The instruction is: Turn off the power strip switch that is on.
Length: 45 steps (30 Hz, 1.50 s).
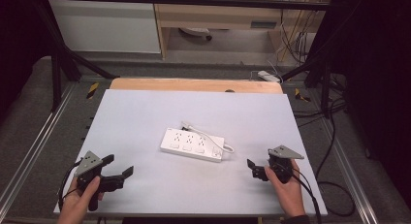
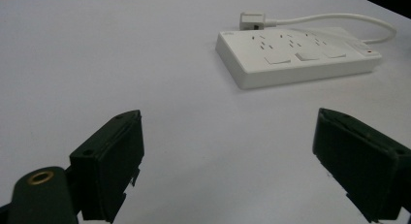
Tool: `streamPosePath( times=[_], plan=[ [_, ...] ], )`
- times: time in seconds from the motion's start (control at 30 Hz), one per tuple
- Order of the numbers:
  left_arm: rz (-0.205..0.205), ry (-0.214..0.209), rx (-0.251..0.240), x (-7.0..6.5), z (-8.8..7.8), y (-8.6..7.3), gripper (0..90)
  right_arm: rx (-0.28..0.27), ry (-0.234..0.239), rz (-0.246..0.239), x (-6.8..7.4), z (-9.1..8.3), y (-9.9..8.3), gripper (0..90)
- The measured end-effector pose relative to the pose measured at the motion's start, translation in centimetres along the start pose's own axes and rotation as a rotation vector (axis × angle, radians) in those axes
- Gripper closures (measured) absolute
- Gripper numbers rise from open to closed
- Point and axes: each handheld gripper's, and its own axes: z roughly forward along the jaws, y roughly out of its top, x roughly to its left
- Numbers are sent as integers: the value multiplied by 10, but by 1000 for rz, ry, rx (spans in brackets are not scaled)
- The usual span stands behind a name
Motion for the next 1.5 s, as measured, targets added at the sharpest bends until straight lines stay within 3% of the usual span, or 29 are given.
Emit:
streamPosePath(
  times=[0.33,0.8,1.17,1.5],
  plan=[
    [13,-6,-23,-2,-2,2,102,7,8,-13,3,1,0,61],
    [13,-21,-10,-4,0,2,91,14,16,-19,5,2,0,59],
    [16,-37,-27,-7,0,4,82,15,16,-21,6,2,0,54],
    [-12,-48,-26,-6,3,6,83,19,22,-31,7,1,-1,55]
  ],
)
